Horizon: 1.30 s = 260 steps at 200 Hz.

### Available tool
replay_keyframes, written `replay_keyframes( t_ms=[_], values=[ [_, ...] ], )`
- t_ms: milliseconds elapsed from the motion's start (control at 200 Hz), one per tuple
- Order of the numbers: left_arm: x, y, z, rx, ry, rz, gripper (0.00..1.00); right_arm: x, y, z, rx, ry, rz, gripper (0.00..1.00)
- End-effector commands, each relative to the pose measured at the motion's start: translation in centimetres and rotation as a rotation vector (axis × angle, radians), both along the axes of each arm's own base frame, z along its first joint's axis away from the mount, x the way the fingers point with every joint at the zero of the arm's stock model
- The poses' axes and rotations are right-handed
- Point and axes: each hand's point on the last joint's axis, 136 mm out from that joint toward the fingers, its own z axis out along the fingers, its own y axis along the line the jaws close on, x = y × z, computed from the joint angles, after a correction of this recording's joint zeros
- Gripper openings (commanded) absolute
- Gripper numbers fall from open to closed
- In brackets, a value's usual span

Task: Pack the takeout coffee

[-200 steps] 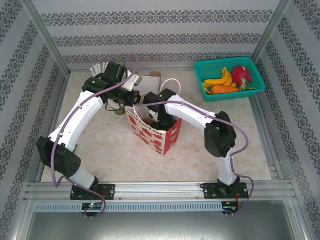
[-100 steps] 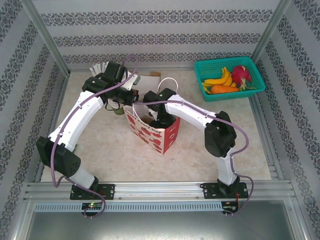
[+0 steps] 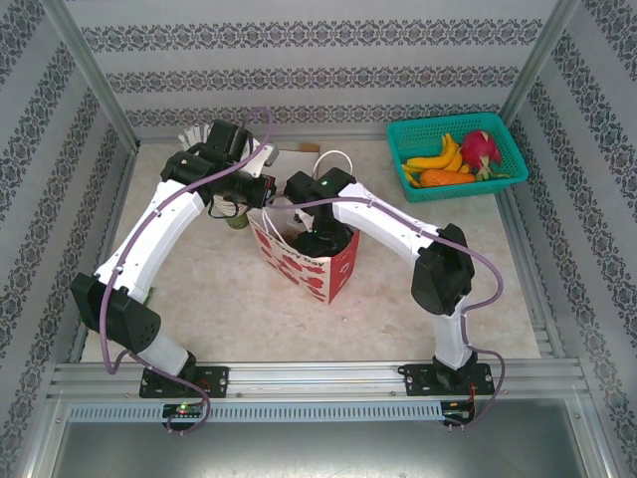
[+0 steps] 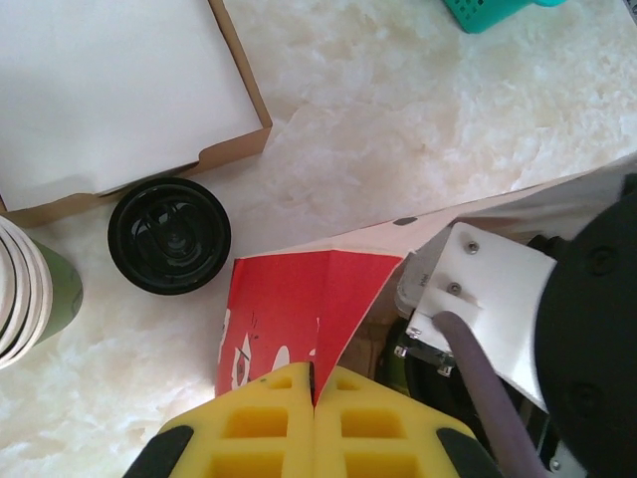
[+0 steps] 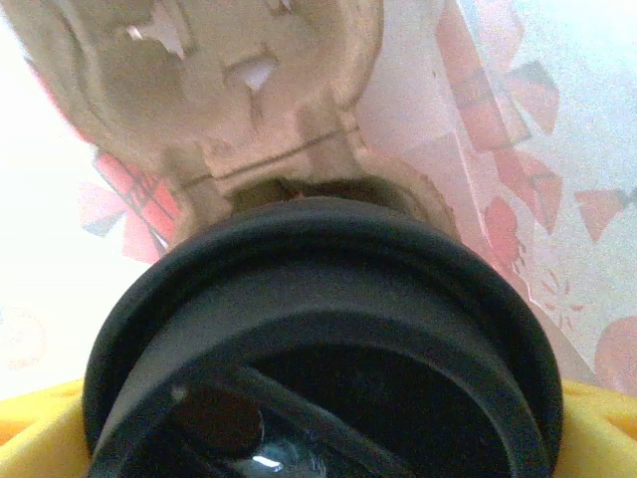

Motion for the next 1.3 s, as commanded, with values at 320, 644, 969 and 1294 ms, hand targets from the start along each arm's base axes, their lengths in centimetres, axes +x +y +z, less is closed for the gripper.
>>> replay_keyframes(
  t_ms=[320,644,969,1294],
  values=[
    [-0.4,0.0,-0.2,0.008,0.043,0.011,0.00,-0.2,-0.1,5.2,0.053,-0.088,0.005,0.98],
    [-0.1,0.1,-0.7,0.019,0.053,0.025,0.00,-0.3,0.7,10.1,0.192,-0.181,0.044,0.98],
    [0.0,0.1,-0.4,-0.014,0.069,0.076,0.00,-0.4,0.0,17.6,0.360,-0.359,-0.054,0.97],
    [-0.1,0.1,-0.1,-0.045,0.076,0.113,0.00,-1.1,-6.0,19.4,0.377,-0.548,-0.377,0.83]
  ],
)
